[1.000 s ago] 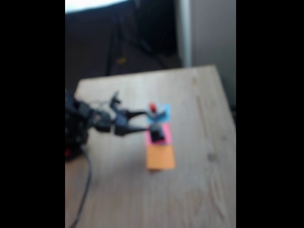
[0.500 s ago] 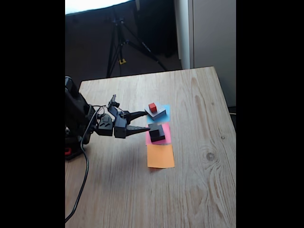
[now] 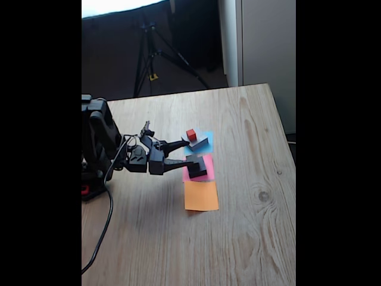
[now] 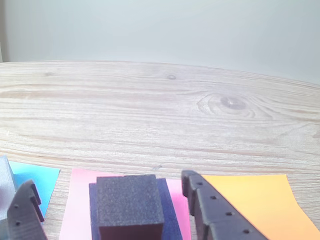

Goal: Tower of hanoi

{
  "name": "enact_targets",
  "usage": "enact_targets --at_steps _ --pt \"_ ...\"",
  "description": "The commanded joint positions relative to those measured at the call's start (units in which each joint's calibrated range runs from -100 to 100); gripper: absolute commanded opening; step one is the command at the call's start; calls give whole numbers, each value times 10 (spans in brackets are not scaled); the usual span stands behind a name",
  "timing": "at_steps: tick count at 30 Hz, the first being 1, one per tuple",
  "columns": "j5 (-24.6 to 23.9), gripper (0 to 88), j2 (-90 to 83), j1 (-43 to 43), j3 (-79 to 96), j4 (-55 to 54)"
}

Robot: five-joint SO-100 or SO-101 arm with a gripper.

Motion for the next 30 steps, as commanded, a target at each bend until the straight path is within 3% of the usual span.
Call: enact_targets --at_steps 1,30 --pt "2 346 10 2 -15 -17" --pt "9 328 107 -10 -63 -41"
